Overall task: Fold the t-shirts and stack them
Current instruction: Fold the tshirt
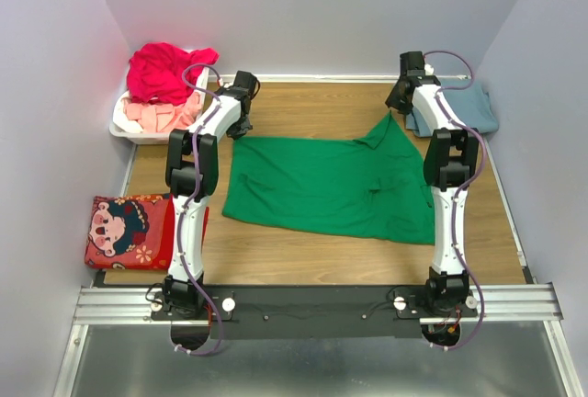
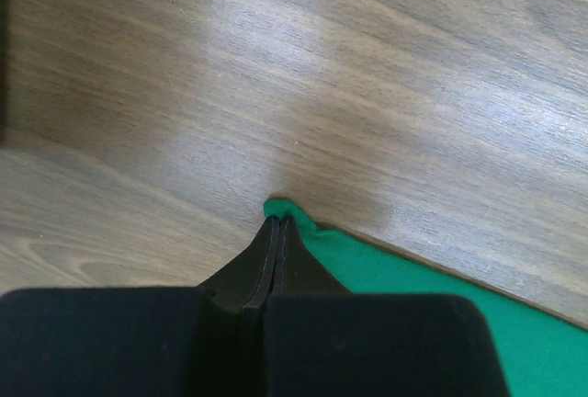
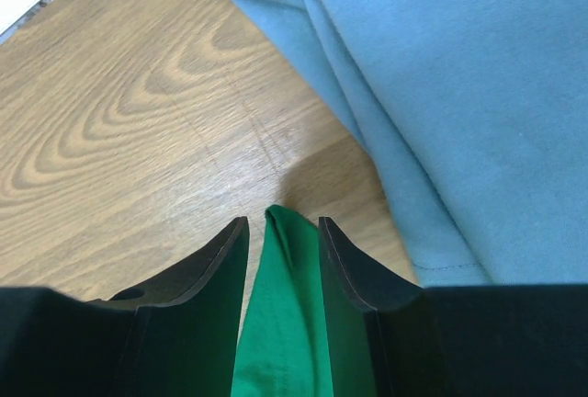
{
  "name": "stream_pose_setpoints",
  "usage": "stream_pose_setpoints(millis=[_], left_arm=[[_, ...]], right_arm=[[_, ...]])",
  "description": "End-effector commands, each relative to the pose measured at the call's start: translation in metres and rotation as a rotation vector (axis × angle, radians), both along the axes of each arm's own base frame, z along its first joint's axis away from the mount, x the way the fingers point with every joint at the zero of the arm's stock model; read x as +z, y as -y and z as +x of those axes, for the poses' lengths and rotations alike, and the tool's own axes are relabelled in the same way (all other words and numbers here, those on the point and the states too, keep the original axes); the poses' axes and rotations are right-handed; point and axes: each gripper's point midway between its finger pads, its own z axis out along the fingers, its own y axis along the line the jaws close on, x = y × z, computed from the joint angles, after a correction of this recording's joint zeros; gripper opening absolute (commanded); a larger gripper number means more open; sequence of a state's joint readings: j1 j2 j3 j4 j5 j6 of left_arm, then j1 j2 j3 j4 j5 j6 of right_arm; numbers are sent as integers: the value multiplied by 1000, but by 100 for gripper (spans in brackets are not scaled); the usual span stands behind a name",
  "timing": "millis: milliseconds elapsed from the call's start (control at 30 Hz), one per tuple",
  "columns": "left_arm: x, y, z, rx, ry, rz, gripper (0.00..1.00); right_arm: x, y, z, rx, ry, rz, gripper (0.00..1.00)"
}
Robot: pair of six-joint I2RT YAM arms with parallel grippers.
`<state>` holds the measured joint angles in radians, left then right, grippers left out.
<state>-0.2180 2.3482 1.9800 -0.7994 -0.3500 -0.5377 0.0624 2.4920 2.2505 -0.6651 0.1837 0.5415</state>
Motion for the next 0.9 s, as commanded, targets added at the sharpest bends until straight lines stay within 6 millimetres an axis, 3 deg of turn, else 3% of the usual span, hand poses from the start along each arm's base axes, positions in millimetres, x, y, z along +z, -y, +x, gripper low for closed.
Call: stream_pose_setpoints(millis=[0, 167, 500, 567, 700, 867], left_arm=[[-6, -8, -13, -1, -56, 14, 0], [-6, -8, -13, -1, -57, 15, 0], [-6, -8, -14, 2, -61, 16, 0], [-7, -8, -14, 2, -62, 16, 0], [-6, -8, -14, 3, -59, 15, 0], [0, -10, -11, 10, -46, 26, 0]], right_arm=[[-5, -7, 2, 19, 1, 34, 45], [-27, -11, -3, 24, -40, 57, 43], [-39, -12, -4, 32, -59, 61, 37], [-39, -13, -4, 33, -59, 61, 31], [-32, -11, -2, 23, -46, 51, 11], [-9, -4, -1, 17, -11, 11, 1]])
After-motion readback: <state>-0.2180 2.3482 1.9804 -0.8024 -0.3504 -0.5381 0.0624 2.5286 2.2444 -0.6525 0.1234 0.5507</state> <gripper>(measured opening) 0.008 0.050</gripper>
